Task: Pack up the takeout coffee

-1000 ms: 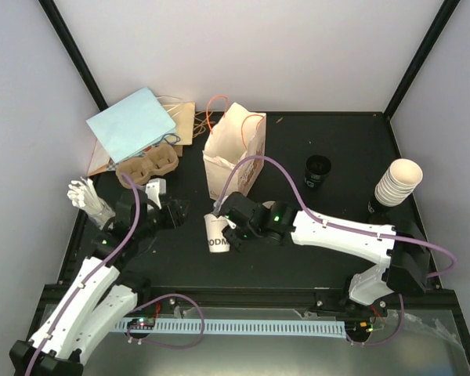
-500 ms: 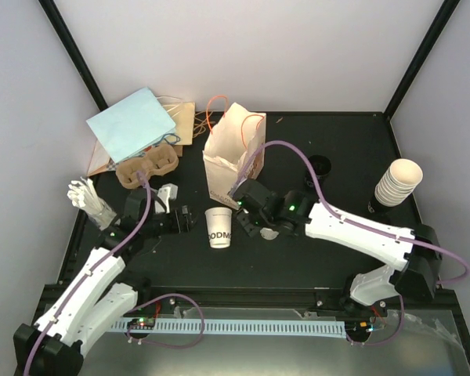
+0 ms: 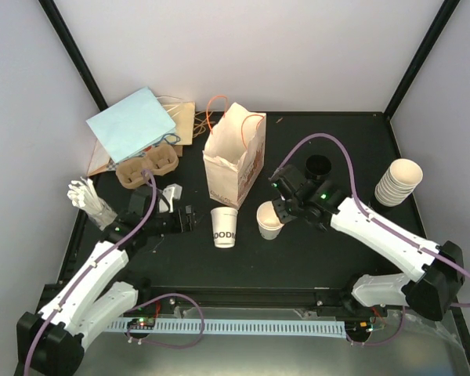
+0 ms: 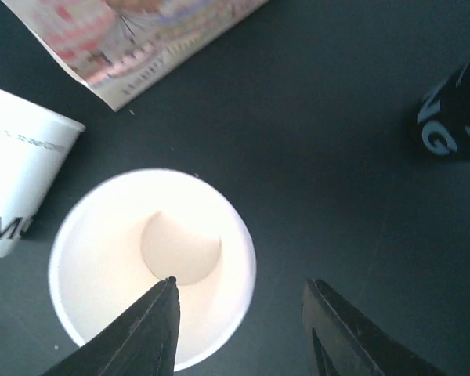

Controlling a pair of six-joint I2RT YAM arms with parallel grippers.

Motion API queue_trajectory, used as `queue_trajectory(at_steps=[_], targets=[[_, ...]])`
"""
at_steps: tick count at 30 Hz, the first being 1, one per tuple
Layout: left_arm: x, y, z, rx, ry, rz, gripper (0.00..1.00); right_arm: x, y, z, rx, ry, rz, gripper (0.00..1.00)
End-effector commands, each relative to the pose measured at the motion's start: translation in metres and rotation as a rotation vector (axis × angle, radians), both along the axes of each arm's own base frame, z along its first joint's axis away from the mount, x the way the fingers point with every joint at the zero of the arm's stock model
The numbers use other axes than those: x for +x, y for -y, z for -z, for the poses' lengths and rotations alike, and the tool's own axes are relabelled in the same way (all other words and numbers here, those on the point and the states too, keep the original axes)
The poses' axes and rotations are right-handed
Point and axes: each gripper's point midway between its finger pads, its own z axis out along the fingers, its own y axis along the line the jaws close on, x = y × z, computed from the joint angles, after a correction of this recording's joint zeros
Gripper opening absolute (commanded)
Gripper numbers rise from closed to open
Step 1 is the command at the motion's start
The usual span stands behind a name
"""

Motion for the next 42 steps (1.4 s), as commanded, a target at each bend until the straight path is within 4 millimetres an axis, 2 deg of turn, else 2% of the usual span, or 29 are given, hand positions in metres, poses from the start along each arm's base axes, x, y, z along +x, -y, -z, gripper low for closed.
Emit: queue_trajectory(at_steps=[1, 6, 12, 20, 23, 26, 27, 32, 38, 42], targets=[[0.004, 0.004, -0.008, -0.027, 0.027, 0.017, 0.84, -0.004, 0.013, 0.020, -0.032, -0.060, 0.022, 0.45], [0.005, 0.005, -0.008, -0.028, 0.027, 0.019, 0.84, 0.004, 0.012, 0.040, -0.023, -0.104, 0.038, 0.44], [0.005, 0.004, -0.007, -0.022, 0.026, 0.019, 0.84, 0.013, 0.007, 0.054, -0.035, -0.132, 0.040, 0.40], [0.005, 0.003, -0.002, -0.006, 0.019, 0.018, 0.84, 0.020, 0.003, 0.069, -0.084, -0.166, 0.041, 0.26], [0.006, 0.003, -0.003, -0.003, 0.023, 0.019, 0.84, 0.022, 0.006, 0.066, -0.097, -0.150, 0.046, 0.17], [0.007, 0.002, -0.003, 0.004, 0.030, 0.015, 0.84, 0.032, 0.009, 0.054, -0.098, -0.106, 0.063, 0.04], [0.008, 0.002, -0.003, 0.004, 0.031, 0.013, 0.84, 0.036, 0.010, 0.050, -0.096, -0.100, 0.070, 0.03], [0.011, 0.002, -0.003, 0.004, 0.032, 0.012, 0.84, 0.072, 0.018, 0.032, -0.056, -0.077, 0.121, 0.03], [0.012, 0.005, 0.001, 0.003, 0.017, 0.019, 0.84, 0.141, 0.026, 0.014, -0.002, -0.056, 0.197, 0.04], [0.012, 0.004, 0.001, 0.008, 0.016, 0.019, 0.84, 0.183, 0.030, 0.017, -0.015, -0.059, 0.234, 0.04]])
